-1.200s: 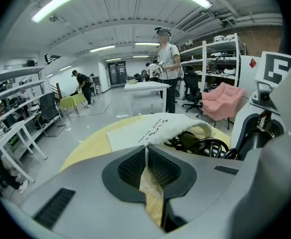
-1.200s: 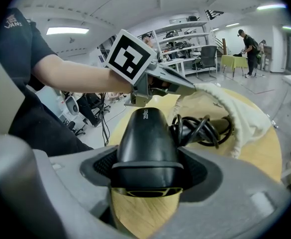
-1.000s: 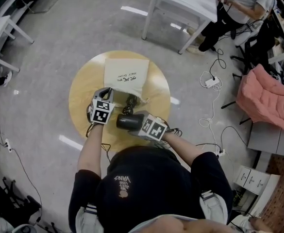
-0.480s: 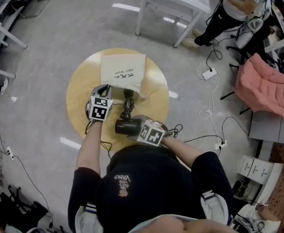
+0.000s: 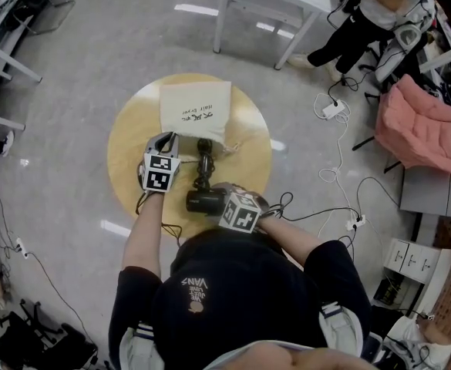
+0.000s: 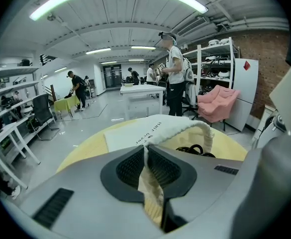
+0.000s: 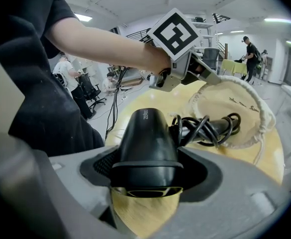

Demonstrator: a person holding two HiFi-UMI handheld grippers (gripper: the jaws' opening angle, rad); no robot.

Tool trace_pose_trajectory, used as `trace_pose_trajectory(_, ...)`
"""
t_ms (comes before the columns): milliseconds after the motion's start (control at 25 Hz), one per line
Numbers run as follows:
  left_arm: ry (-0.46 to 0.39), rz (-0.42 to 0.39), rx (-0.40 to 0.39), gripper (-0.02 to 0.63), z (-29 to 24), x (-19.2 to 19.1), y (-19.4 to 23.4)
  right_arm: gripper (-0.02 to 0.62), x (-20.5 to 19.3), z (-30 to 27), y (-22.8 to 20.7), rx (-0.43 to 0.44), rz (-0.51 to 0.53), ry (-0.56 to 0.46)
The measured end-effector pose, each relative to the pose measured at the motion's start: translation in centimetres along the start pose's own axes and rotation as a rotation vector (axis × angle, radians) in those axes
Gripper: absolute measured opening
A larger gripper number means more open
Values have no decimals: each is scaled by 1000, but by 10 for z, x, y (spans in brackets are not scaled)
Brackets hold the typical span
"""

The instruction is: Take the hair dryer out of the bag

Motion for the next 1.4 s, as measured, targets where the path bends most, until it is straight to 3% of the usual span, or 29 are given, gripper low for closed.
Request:
trace_pose_trajectory(720, -44, 9, -36, 66, 30, -18, -17, 350, -17, -12, 9, -52, 98, 31)
trace_pose_trajectory(1400, -19, 78, 20, 64, 22, -30, -14, 348, -13, 0, 24, -140, 19, -69)
Point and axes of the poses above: the fingertips, and each gripper's own axes: z backward along the fingers, y to its left, x out of its top, the point moved 7 cm from there along z, backward along the fingers, and after that the axes turned 6 degrees about z, right-handed, at the moved point
